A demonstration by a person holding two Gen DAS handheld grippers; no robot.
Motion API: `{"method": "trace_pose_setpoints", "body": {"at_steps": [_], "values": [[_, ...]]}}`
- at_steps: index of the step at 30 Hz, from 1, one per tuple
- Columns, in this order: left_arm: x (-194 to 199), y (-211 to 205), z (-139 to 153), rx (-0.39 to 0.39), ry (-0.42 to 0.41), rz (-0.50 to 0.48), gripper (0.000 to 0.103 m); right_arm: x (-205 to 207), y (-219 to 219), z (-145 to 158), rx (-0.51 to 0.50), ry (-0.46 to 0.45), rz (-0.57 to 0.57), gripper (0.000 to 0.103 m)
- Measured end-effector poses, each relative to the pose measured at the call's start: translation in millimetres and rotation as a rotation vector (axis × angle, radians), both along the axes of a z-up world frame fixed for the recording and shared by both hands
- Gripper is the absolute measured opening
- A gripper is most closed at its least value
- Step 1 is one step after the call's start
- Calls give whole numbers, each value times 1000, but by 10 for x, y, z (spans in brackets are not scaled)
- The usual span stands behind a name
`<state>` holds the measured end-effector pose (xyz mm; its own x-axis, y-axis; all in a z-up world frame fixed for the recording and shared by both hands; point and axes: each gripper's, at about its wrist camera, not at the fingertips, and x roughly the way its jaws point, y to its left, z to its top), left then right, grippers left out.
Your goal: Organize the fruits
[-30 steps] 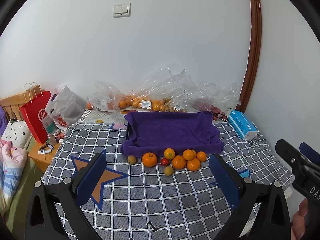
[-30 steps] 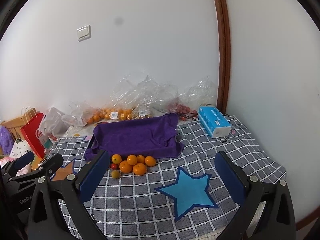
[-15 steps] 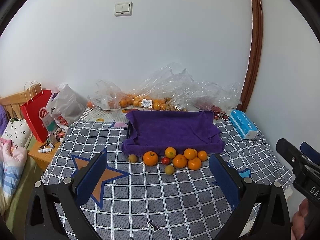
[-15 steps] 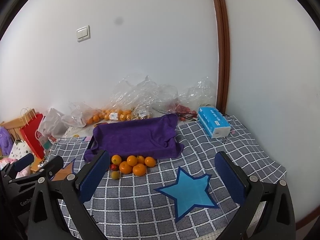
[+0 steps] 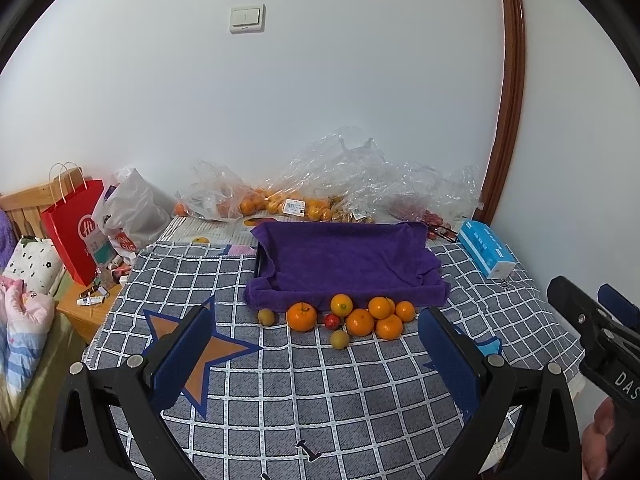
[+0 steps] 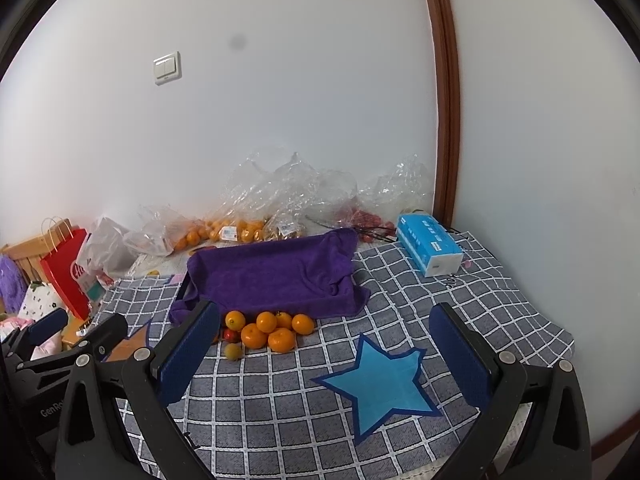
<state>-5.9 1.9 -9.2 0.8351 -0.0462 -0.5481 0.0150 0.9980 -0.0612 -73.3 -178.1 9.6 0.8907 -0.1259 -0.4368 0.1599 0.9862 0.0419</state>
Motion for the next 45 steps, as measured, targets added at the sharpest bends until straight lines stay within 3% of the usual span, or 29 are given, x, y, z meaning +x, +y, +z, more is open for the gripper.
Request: {"method": "trace_pose_setpoints", "body": {"at_steps": [17,27,45], "values": [[-14,84,-34,-14,-4,12,103,64,73,-53,-17,16,-14,103],[45,150,-116,-19,11,37,103,116,35,-96,25,27,-3,103],[529,360,-782,-25,139,79,103,614,3,-562,42,94,57,101]]}}
